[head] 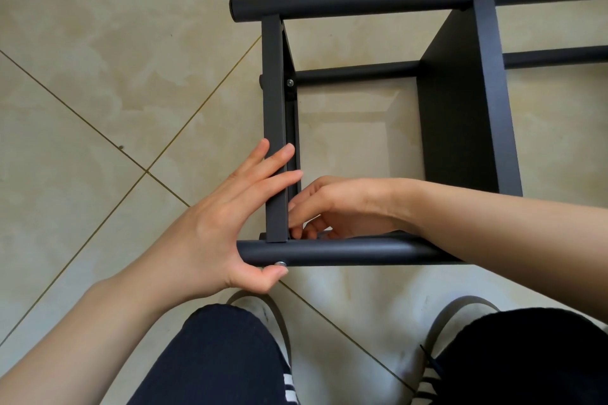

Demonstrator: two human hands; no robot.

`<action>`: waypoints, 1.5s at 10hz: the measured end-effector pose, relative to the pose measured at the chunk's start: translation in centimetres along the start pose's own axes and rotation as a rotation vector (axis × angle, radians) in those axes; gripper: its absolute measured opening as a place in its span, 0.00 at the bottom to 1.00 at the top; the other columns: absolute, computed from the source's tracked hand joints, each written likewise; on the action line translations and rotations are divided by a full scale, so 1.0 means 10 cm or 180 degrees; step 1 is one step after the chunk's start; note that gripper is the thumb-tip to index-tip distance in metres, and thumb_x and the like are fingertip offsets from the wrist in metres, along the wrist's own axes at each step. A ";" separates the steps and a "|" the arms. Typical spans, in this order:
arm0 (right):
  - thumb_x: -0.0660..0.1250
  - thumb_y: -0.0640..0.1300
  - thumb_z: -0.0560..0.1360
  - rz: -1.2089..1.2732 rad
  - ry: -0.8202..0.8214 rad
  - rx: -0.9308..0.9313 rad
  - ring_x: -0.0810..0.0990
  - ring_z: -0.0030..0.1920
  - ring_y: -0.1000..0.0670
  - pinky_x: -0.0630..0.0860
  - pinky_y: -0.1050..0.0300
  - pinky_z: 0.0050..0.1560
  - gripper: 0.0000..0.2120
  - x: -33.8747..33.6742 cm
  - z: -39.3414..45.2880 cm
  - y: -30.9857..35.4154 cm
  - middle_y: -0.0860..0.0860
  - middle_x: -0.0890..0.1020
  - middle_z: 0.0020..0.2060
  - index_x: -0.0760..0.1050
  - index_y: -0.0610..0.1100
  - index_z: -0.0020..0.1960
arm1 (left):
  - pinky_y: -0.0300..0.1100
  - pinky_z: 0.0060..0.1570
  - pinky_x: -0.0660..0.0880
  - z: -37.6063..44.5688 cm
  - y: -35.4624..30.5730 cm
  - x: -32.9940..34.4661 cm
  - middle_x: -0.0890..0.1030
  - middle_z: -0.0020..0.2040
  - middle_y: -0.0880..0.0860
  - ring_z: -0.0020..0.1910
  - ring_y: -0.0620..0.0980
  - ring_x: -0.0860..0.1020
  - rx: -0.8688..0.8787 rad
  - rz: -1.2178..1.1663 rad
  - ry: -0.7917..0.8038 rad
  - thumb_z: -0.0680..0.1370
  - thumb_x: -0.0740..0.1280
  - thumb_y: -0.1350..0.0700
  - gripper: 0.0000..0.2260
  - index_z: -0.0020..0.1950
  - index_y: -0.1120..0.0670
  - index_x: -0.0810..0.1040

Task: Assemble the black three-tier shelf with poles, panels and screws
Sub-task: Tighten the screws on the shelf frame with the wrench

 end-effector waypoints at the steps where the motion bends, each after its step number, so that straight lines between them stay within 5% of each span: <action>1: 0.66 0.37 0.75 -0.0079 0.0026 0.0021 0.72 0.33 0.52 0.68 0.59 0.39 0.04 0.01 0.00 0.00 0.49 0.77 0.33 0.78 0.40 0.43 | 0.35 0.67 0.60 0.00 0.00 0.01 0.53 0.81 0.38 0.81 0.43 0.48 0.0016 0.0013 0.0001 0.65 0.72 0.42 0.42 0.78 0.45 0.64; 3: 0.67 0.41 0.76 -0.0310 -0.0062 -0.0012 0.73 0.30 0.54 0.69 0.63 0.34 0.13 0.01 0.00 0.01 0.50 0.77 0.30 0.80 0.45 0.34 | 0.36 0.67 0.60 0.00 0.00 0.01 0.53 0.81 0.39 0.81 0.44 0.48 0.0018 -0.0008 0.0003 0.65 0.72 0.42 0.42 0.78 0.45 0.63; 5: 0.65 0.37 0.76 -0.0144 0.0021 0.0012 0.72 0.34 0.51 0.68 0.58 0.40 0.06 0.02 0.01 0.01 0.48 0.77 0.32 0.77 0.40 0.41 | 0.35 0.67 0.60 0.00 -0.01 0.00 0.53 0.81 0.38 0.81 0.42 0.48 -0.0014 -0.0021 -0.0007 0.65 0.71 0.42 0.41 0.78 0.45 0.64; 8: 0.66 0.45 0.77 -0.0304 -0.0008 0.0092 0.74 0.32 0.54 0.69 0.61 0.37 0.16 -0.02 0.01 -0.01 0.51 0.79 0.33 0.81 0.48 0.31 | 0.38 0.68 0.60 0.00 0.00 0.01 0.54 0.81 0.39 0.81 0.44 0.48 -0.0001 -0.0053 -0.0002 0.65 0.72 0.42 0.42 0.78 0.44 0.63; 10: 0.67 0.41 0.78 -0.0245 0.0030 0.0030 0.73 0.35 0.52 0.69 0.58 0.42 0.09 0.00 0.02 -0.03 0.48 0.77 0.33 0.79 0.42 0.40 | 0.39 0.69 0.60 0.00 0.00 0.01 0.54 0.81 0.39 0.81 0.43 0.48 -0.0023 -0.0070 -0.0001 0.65 0.72 0.42 0.42 0.78 0.46 0.64; 15: 0.66 0.42 0.79 -0.0379 0.0040 0.0010 0.72 0.33 0.53 0.68 0.60 0.39 0.11 0.00 0.02 -0.02 0.50 0.76 0.31 0.79 0.44 0.37 | 0.37 0.70 0.58 0.00 -0.02 0.01 0.54 0.81 0.38 0.81 0.43 0.48 -0.0032 -0.0061 0.0008 0.65 0.71 0.42 0.41 0.77 0.45 0.64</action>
Point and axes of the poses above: each hand's wrist, its own z-axis towards the middle knuckle, its own x-axis out of the palm, y = z × x, the point moved 7 cm from there along z, towards the middle knuckle
